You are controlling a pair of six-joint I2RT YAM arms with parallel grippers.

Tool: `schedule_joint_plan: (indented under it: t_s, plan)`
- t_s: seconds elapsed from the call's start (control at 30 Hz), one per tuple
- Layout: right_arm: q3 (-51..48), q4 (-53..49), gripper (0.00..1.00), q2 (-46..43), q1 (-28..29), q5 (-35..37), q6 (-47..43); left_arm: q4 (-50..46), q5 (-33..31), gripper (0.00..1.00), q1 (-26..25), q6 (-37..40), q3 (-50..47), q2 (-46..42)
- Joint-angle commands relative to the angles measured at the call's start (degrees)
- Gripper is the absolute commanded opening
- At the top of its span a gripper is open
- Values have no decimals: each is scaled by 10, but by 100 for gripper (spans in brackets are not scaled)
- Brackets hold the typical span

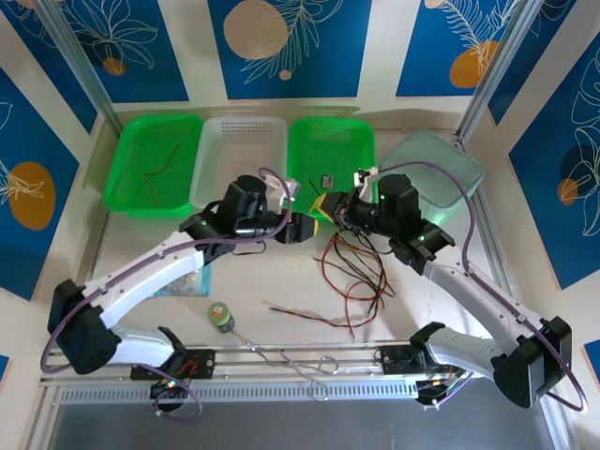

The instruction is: Untangle the cables

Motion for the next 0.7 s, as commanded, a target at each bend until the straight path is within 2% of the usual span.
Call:
schedule_joint_plan:
  t_s: [0.0, 0.1, 0.13, 0.23, 0.27, 0.3, 0.47, 0.57, 0.67]
  plan:
    - [-15, -7, 0, -10, -7, -12, 9, 22, -28, 0, -11, 5, -3, 18]
    - [-21, -14, 0, -18, -11, -10, 6, 15, -49, 0, -13, 15, -5, 13]
    - [-21, -21, 3, -21, -12, -8, 2, 12, -56, 0, -13, 19, -5, 8]
    - [-12, -64, 50, -41, -19, 4, -36, -14, -71, 0, -13, 39, 0, -1]
    - [-6, -86, 62, -49, -21, 11, -53, -30, -75, 0, -13, 46, 6, -2]
    - [-1, -113, 67, -59, -25, 19, -70, -47, -78, 0, -13, 52, 13, 0]
    - [2, -196, 72, -110, -54, 39, -160, -98, -69, 0, -14, 68, 32, 14]
    - [10, -247, 72, -131, -59, 76, -259, -128, -65, 0, -13, 67, 50, 15]
    - [11, -270, 72, -145, -60, 97, -351, -198, -64, 0, -12, 64, 107, 25]
